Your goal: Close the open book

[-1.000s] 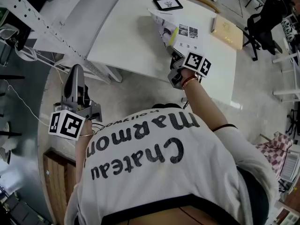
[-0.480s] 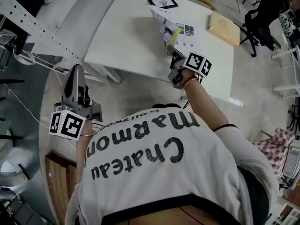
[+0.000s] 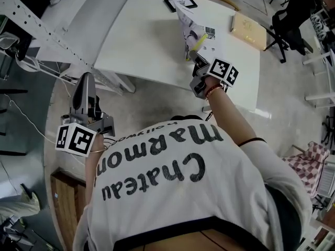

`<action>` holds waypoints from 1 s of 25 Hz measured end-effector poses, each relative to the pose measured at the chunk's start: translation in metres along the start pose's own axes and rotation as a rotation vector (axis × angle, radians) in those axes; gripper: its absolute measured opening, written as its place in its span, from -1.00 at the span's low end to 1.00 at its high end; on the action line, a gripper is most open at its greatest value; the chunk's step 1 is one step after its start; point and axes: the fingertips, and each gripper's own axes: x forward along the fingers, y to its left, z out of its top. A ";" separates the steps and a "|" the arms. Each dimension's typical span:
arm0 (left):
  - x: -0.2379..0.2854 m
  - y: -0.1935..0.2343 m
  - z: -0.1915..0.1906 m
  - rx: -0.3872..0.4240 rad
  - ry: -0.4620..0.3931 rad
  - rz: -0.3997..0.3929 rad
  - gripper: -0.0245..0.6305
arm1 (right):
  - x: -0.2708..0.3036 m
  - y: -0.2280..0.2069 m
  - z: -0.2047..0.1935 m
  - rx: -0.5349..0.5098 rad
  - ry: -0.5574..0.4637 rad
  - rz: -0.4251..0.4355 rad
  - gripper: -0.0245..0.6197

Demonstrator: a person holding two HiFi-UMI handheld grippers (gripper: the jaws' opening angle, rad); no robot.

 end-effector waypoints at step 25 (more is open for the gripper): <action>-0.026 0.008 0.005 -0.008 -0.030 0.040 -0.85 | -0.016 -0.014 0.005 -0.026 -0.030 -0.059 -0.78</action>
